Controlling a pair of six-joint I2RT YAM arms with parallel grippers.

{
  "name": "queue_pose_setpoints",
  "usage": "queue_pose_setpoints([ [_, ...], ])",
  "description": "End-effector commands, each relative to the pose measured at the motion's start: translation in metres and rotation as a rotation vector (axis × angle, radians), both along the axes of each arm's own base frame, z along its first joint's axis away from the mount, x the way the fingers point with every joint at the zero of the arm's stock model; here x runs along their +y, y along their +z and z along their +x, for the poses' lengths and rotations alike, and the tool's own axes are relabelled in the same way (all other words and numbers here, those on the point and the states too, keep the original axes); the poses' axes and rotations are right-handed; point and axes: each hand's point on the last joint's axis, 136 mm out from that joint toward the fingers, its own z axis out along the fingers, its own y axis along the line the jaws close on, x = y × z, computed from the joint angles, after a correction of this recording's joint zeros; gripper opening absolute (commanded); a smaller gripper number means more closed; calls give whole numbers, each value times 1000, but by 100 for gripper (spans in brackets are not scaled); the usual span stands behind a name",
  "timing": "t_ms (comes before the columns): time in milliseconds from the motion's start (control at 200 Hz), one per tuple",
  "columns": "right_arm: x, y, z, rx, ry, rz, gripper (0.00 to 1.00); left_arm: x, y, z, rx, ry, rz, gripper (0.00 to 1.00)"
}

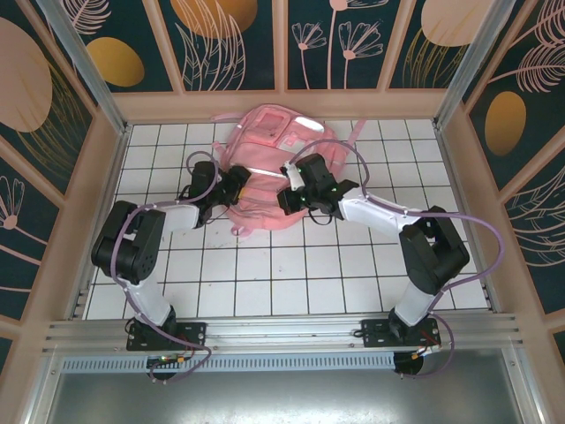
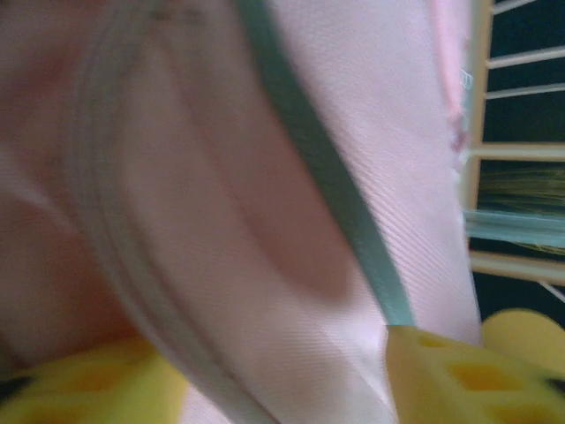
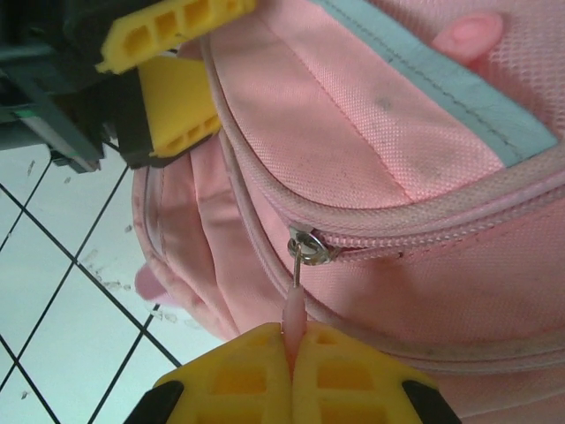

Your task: Pack the student bag

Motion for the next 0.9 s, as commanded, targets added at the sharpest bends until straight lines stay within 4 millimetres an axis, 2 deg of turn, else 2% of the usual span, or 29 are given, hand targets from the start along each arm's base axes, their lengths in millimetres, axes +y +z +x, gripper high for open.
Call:
queue_pose_setpoints([
  [0,23,33,-22,-32,116,123,0,-8,2,17,-36,18,-2,28],
  [90,12,18,-24,-21,89,69,0,-10,5,22,-52,17,-6,0],
  [230,-21,-10,-13,-34,0,-99,0,-5,16,22,-79,23,29,0],
  [375,-76,-25,15,-67,-152,-292,0,0,24,18,-90,8,75,0],
  [480,-116,-25,38,-90,-263,-377,0,8,22,16,-83,8,100,0],
  [515,-119,-23,42,-103,-274,-388,0,9,22,15,-83,6,102,0],
  [530,-131,-22,49,-105,-305,-393,0,10,22,15,-82,7,103,0],
  [585,-143,-16,63,-123,-351,-384,0,13,22,14,-81,6,104,0],
  [655,-148,-4,77,-140,-382,-338,0,12,25,13,-87,-5,102,0],
  [771,-135,20,84,-177,-362,-231,0,8,33,15,-106,-34,104,0],
  [801,-135,24,84,-189,-369,-217,15,7,36,16,-113,-43,113,0],
  [841,-133,29,81,-191,-362,-182,40,6,42,18,-129,-61,130,22],
  [851,-134,30,81,-193,-367,-178,45,6,42,18,-128,-64,135,31],
  [871,-137,31,80,-198,-378,-172,52,7,40,16,-125,-72,154,46],
  [876,-138,31,80,-199,-382,-172,53,6,45,19,-139,-72,156,49],
  [896,-142,32,81,-205,-400,-168,56,7,52,22,-151,-74,177,56],
])
